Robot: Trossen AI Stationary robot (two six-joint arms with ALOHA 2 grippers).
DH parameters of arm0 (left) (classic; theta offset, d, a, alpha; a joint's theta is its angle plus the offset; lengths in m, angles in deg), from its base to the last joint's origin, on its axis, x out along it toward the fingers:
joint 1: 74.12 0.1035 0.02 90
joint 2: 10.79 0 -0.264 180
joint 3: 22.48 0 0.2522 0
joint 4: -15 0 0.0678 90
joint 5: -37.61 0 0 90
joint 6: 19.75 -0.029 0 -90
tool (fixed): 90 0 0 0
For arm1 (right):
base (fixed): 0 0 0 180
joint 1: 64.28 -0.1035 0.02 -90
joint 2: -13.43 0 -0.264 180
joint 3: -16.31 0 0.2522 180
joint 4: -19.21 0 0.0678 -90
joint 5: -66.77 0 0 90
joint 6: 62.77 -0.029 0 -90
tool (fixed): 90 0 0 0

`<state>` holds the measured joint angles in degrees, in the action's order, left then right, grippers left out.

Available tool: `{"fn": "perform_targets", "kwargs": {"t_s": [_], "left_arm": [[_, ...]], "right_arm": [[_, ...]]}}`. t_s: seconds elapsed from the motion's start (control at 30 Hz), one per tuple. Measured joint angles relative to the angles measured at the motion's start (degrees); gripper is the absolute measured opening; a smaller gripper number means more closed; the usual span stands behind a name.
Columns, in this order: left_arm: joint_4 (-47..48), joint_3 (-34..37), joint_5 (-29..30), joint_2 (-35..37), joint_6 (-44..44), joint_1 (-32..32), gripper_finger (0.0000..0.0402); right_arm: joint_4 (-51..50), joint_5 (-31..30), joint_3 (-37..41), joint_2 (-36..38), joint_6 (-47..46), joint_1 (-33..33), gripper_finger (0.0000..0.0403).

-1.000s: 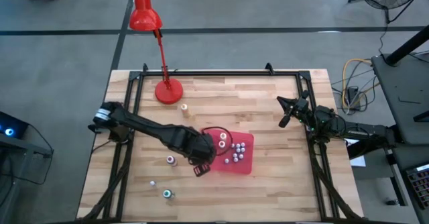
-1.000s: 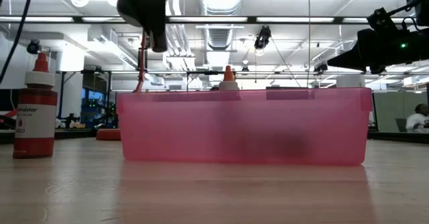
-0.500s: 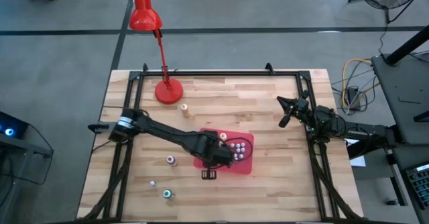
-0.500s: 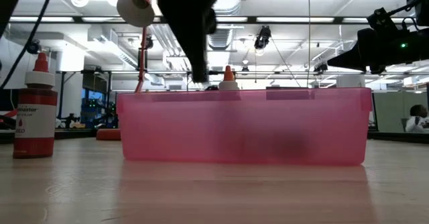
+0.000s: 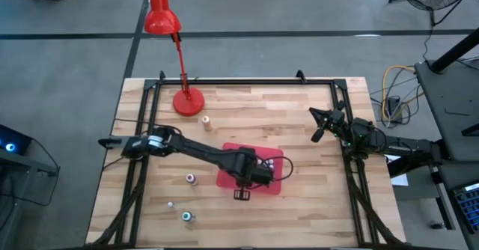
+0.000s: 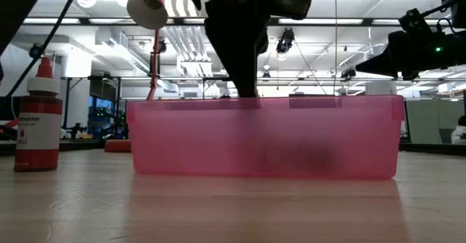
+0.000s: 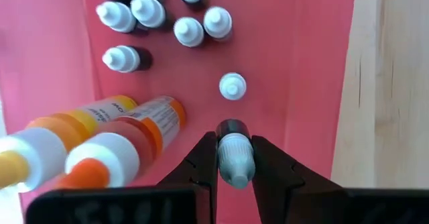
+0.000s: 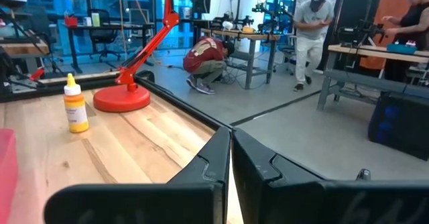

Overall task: Pick & Place food coloring
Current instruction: Put the small black food coloring bottle in the red bin

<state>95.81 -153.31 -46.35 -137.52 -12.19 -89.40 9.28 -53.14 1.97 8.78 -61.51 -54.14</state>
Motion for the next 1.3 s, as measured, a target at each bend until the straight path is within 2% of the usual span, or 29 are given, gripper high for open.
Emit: {"fn": "perform_targets", "kwargs": {"t_s": [0.23,0.73,1.3], "left_arm": [[0.0,2.2,0.0,0.0,-1.2,0.0,0.0039],[-7.1,6.7,0.0,0.0,-3.5,0.3,0.0039],[-11.0,6.9,-0.5,-0.8,-5.6,0.9,0.0039]], "right_arm": [[0.0,0.0,0.0,0.0,0.4,0.0,0.0009],[0.0,0.0,0.0,0.0,0.7,0.0,0.0009],[0.0,0.0,0.0,0.0,0.7,0.0,0.0009]]}}
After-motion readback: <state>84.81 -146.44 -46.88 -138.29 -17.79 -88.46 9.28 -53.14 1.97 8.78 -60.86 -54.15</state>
